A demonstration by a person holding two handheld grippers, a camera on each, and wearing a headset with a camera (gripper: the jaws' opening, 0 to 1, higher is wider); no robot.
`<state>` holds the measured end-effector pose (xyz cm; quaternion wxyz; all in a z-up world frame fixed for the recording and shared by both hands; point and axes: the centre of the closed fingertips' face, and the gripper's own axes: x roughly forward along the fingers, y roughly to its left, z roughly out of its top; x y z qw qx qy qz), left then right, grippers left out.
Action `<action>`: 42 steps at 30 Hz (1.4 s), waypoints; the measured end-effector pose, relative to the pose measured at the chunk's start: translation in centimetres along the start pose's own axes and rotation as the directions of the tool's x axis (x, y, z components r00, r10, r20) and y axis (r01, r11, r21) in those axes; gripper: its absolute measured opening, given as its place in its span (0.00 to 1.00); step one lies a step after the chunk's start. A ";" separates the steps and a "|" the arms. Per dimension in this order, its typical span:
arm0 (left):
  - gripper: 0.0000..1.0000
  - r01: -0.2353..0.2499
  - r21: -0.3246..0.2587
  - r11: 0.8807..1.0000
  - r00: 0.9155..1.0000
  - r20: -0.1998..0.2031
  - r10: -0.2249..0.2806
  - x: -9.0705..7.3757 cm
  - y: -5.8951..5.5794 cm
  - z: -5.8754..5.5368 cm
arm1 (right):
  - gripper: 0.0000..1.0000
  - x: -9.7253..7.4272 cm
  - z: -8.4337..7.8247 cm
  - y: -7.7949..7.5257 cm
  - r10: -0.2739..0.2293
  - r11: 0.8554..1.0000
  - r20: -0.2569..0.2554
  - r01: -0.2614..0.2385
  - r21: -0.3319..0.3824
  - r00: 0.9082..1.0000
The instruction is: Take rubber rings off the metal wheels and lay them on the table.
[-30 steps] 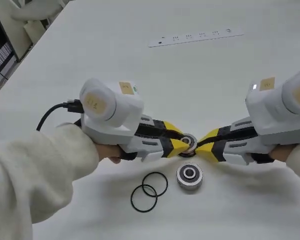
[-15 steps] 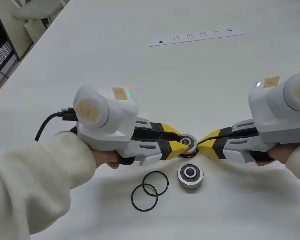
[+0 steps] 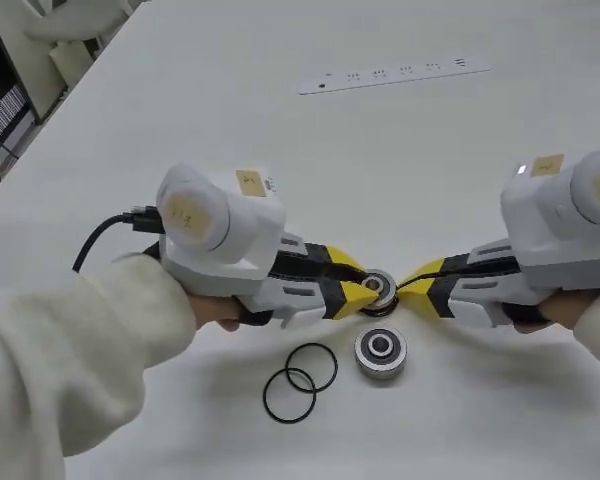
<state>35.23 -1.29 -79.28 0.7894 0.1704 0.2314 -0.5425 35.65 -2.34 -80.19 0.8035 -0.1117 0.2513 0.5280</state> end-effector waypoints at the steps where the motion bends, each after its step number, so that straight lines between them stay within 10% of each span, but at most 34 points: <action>1: 0.13 -0.003 0.000 1.000 1.000 -0.001 0.003 0.0 0.1 0.0 | 0.00 -0.2 0.1 0.1 -0.005 1.000 0.002 0.005 0.003 1.000; 13: 0.13 -0.007 0.002 1.000 1.000 -0.002 0.007 0.0 -0.3 0.0 | 0.00 -0.7 0.7 0.2 0.029 0.987 0.051 -0.036 0.156 0.998; 42: 0.13 -0.019 -0.005 1.000 1.000 -0.018 0.019 0.0 -0.5 0.1 | 0.00 0.6 3.1 2.1 0.091 0.976 0.129 -0.114 0.184 0.988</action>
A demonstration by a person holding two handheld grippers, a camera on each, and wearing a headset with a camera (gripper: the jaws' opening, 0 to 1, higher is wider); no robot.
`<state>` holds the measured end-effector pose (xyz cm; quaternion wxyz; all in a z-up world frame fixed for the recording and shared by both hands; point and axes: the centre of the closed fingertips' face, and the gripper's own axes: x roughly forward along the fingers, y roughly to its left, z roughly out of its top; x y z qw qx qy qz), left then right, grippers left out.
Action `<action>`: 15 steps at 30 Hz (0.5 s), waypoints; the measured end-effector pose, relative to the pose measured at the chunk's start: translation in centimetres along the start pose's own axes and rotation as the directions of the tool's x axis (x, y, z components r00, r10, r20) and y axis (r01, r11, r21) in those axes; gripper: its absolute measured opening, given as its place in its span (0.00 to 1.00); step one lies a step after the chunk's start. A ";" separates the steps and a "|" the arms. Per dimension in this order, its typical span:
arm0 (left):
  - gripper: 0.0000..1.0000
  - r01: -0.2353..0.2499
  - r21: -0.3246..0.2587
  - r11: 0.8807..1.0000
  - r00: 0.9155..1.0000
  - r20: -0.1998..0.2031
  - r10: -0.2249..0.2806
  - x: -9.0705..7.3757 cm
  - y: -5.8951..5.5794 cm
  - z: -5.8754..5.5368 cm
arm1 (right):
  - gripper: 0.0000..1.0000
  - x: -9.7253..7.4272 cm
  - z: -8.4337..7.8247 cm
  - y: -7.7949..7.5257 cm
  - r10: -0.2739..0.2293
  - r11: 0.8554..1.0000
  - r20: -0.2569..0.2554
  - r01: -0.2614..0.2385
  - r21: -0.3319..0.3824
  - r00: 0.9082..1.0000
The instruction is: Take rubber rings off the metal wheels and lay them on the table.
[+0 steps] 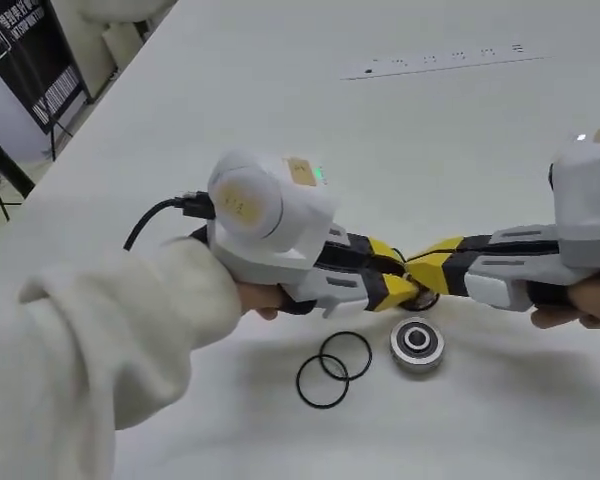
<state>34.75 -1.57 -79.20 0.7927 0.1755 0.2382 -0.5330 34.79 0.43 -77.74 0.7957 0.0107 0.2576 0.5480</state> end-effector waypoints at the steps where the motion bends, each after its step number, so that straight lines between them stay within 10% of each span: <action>1: 0.13 0.001 0.008 1.000 1.000 -0.008 -0.001 0.0 0.0 0.0 | 0.00 0.0 0.0 0.1 0.002 1.000 -0.002 -0.002 -0.001 1.000; 15: 0.13 0.002 0.002 1.000 1.000 -0.010 -0.002 -0.1 -0.1 0.0 | 0.00 -0.5 0.5 -0.5 -0.019 0.997 0.000 0.018 0.079 1.000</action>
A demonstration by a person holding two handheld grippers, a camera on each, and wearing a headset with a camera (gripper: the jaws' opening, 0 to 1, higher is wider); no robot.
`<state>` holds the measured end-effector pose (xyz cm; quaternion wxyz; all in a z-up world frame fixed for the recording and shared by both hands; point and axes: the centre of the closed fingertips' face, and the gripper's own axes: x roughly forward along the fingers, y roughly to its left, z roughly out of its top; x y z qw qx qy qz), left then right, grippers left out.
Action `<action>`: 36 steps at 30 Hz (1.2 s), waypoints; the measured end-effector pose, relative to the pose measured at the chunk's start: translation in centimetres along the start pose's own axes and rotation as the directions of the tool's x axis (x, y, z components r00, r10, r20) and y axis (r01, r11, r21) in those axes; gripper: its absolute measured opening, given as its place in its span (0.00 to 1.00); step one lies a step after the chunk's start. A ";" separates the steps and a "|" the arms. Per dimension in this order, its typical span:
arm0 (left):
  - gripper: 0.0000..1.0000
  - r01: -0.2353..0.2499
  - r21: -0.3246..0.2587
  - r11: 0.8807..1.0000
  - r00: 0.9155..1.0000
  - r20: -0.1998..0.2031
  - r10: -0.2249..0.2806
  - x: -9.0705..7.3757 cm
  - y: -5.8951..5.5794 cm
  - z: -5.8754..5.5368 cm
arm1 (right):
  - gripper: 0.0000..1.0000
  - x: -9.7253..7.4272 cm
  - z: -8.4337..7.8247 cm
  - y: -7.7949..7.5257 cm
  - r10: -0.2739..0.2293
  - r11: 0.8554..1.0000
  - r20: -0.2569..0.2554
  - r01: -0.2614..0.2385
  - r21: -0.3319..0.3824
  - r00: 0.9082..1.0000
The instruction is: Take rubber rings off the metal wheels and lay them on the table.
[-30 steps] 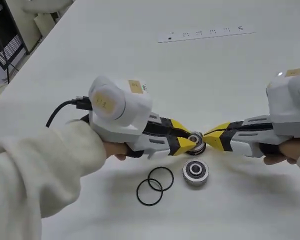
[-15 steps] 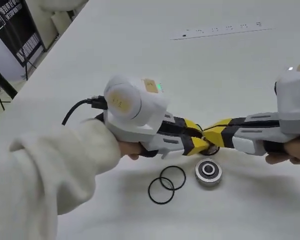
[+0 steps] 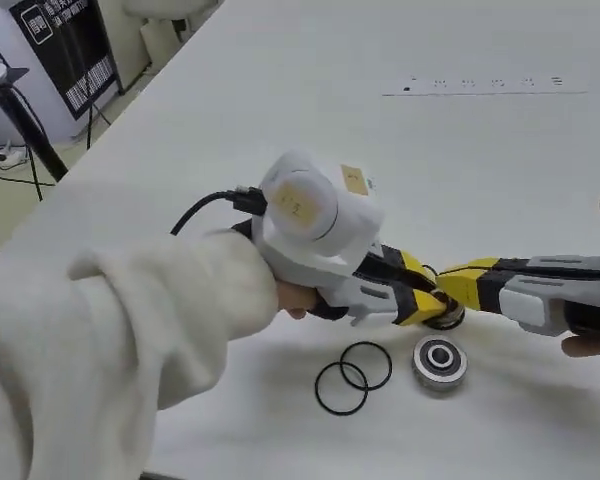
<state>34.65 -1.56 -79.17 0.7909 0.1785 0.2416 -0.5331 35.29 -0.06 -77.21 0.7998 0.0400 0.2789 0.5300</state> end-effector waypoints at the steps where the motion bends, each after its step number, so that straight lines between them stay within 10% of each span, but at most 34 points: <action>1: 0.13 0.005 -0.020 1.000 1.000 -0.002 -0.005 0.0 0.0 0.1 | 0.00 -0.1 -0.1 0.1 -0.004 1.000 -0.017 0.004 -0.014 1.000; 9: 0.12 0.051 -0.044 0.998 0.998 -0.019 -0.052 -1.6 -0.9 0.2 | 0.00 -0.5 0.4 0.5 -0.007 0.998 -0.075 0.002 -0.066 0.997; 14: 0.26 0.093 0.049 0.995 0.995 -0.029 -0.091 -5.1 -2.1 0.7 | 0.00 -0.5 1.3 1.6 0.011 0.995 -0.082 -0.019 -0.102 0.997; 24: 0.48 -0.015 0.072 0.997 1.000 0.016 0.014 -13.4 -1.8 1.5 | 0.00 -0.6 3.3 4.3 0.082 0.989 -0.067 -0.090 -0.120 0.994; 36: 0.72 -0.155 -0.049 0.987 0.988 -0.001 0.155 -19.0 -3.1 -3.3 | 0.00 1.7 3.3 8.3 0.192 0.962 -0.129 -0.213 -0.169 0.973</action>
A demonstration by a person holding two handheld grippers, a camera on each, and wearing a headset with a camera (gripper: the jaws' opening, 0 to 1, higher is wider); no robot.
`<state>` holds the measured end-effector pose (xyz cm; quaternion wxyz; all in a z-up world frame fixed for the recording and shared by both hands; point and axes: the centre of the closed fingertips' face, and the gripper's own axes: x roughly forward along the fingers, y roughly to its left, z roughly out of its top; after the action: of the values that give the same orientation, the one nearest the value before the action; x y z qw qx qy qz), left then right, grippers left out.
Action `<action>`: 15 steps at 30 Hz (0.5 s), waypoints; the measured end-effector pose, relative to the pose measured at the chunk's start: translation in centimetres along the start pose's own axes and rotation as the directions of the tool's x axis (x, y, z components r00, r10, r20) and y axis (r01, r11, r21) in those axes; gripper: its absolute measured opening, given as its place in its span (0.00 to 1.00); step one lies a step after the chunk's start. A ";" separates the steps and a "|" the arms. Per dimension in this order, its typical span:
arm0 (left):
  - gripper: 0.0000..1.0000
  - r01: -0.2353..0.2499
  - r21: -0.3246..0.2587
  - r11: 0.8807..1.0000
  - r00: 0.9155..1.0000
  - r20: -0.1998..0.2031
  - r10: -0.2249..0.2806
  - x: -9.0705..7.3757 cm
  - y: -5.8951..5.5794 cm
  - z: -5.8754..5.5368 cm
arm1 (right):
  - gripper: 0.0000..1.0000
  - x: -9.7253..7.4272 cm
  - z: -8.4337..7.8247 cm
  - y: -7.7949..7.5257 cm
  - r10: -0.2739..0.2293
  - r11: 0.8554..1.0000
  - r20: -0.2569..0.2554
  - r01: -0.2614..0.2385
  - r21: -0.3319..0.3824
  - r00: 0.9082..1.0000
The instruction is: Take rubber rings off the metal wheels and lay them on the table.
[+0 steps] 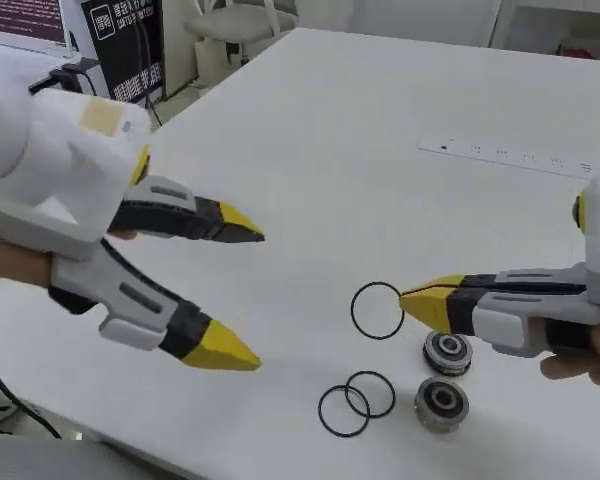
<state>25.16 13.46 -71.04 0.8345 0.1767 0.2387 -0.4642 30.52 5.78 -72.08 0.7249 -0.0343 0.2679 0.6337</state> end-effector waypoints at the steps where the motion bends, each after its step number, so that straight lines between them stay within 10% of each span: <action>1: 0.73 -0.008 -0.005 1.000 1.000 0.002 0.008 -0.2 -0.1 -0.3 | 0.00 0.2 -0.1 0.2 0.007 1.000 -0.004 -0.007 -0.002 1.000; 15: 0.76 -0.092 -0.166 0.982 0.992 0.069 0.105 -2.0 -0.3 -2.7 | 0.00 4.0 -3.8 2.7 0.087 0.995 -0.128 -0.092 -0.036 0.988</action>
<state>23.36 16.07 -72.20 0.8766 0.1017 0.2343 -0.4078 26.85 8.41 -76.27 0.6765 -0.0775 0.3012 0.6675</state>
